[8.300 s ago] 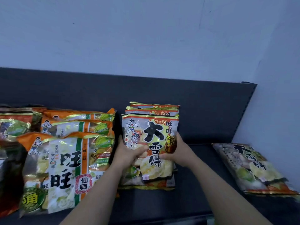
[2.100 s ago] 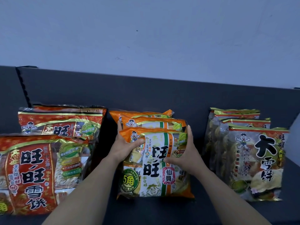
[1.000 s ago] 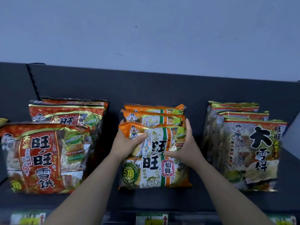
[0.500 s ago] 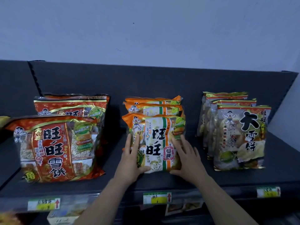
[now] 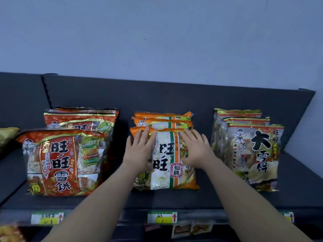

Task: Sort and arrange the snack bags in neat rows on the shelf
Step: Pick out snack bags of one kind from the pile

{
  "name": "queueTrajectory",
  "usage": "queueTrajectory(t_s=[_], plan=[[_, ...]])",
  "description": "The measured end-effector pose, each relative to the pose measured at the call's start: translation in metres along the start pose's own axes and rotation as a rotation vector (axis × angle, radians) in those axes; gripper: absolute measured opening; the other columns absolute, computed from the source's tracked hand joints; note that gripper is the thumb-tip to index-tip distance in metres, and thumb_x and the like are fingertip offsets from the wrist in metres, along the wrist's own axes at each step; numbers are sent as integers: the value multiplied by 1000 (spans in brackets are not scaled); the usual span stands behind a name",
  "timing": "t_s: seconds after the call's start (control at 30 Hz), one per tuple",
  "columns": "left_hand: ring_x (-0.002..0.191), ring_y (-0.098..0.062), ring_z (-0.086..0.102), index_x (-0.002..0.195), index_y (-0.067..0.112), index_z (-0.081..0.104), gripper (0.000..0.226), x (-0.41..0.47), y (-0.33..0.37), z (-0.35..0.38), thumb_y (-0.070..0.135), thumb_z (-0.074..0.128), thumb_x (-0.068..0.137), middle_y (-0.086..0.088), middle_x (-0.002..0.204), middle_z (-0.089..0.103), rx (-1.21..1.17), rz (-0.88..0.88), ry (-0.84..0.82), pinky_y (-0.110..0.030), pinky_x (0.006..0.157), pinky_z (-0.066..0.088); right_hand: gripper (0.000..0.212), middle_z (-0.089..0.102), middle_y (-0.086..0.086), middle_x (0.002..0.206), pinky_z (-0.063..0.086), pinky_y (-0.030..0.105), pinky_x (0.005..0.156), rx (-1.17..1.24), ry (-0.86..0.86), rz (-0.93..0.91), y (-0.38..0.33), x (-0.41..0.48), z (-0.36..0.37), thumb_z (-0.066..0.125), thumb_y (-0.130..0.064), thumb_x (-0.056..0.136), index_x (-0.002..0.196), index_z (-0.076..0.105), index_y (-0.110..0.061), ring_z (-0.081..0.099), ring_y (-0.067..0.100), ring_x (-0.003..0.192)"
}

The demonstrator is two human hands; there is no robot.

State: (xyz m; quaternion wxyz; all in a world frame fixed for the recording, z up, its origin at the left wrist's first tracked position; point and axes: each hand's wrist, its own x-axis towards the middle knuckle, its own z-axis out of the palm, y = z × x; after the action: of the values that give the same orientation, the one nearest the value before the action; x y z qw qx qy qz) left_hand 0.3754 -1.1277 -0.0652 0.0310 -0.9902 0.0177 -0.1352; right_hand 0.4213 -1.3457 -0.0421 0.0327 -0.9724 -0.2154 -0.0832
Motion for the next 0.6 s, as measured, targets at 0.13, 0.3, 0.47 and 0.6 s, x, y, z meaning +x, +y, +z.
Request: queueTrajectory(t_s=[0.13, 0.3, 0.47, 0.6], plan=[[146, -34, -23, 145, 32, -33, 142, 4, 4, -4, 62, 79, 63, -12, 155, -33, 28, -83, -69, -61, 117, 2, 103, -4, -3, 163, -3, 50, 120, -16, -19, 44, 7, 2, -6, 64, -46, 79, 154, -3, -24, -7, 23, 149], [150, -28, 5, 154, 25, 4, 102, -21, 12, -18, 61, 64, 81, -4, 163, 6, -146, -152, 51, -53, 120, 10, 73, 20, 2, 159, 4, 43, 122, 113, 210, -22, -19, -16, 1, 55, -44, 90, 152, 22, -22, 13, 20, 147], [132, -20, 44, 142, 19, 44, 61, -61, -7, -38, 51, 55, 90, 1, 143, 50, -229, -250, 241, -40, 112, 34, 61, 23, 2, 159, 5, 41, 122, 193, 244, -112, -62, -27, -3, 49, -42, 96, 150, 29, -20, 13, 21, 148], [124, -23, 52, 142, 19, 44, 62, -106, -41, -45, 52, 54, 91, -1, 136, 56, -207, -381, 251, -41, 103, 43, 60, 28, -1, 157, 9, 40, 122, 270, 220, -193, -109, -33, -8, 49, -40, 96, 150, 31, -20, 18, 20, 146]])
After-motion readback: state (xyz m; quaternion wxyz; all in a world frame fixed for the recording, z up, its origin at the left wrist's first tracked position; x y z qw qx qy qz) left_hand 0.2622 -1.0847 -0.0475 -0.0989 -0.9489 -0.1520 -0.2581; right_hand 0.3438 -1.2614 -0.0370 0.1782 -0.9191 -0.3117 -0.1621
